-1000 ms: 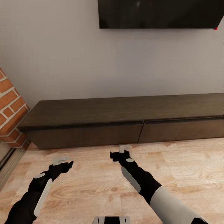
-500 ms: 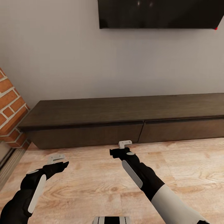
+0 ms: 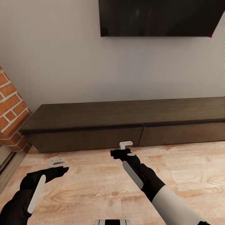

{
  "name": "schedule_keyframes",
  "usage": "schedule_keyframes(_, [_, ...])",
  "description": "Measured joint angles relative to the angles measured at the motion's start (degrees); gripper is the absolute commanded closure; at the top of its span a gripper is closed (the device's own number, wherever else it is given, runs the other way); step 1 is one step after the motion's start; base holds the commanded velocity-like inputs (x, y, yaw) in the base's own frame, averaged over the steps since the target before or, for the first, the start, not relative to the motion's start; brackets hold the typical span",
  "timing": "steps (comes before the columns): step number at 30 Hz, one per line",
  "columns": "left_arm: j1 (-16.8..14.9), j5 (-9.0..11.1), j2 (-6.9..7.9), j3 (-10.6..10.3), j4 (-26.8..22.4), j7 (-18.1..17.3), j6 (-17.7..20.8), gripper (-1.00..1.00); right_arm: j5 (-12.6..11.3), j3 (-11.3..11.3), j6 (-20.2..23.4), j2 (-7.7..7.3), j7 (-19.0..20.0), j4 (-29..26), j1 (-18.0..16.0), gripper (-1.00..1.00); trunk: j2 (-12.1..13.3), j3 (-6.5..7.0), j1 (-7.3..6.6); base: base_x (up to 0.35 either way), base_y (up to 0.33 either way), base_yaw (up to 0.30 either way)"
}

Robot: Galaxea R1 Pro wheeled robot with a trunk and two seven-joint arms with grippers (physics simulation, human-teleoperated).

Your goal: Place each of the two pumpkins and all three candles from the living room inside a cabinet in the living room (use any cabinet), then make sure every cabinet is closed, and position the cauldron so it is next to a table in the living room.

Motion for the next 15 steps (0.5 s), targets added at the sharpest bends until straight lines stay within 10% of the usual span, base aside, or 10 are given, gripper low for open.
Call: schedule_keyframes(15, [-0.16, 0.04, -0.13, -0.25, 0.76, 0.08, 1.79, -1.00, -0.07, -0.07, 0.07, 0.00, 0.01, 1.20, 0.00, -1.00, 0.20, 3.33, -0.39, 0.000, 0.000, 0.000])
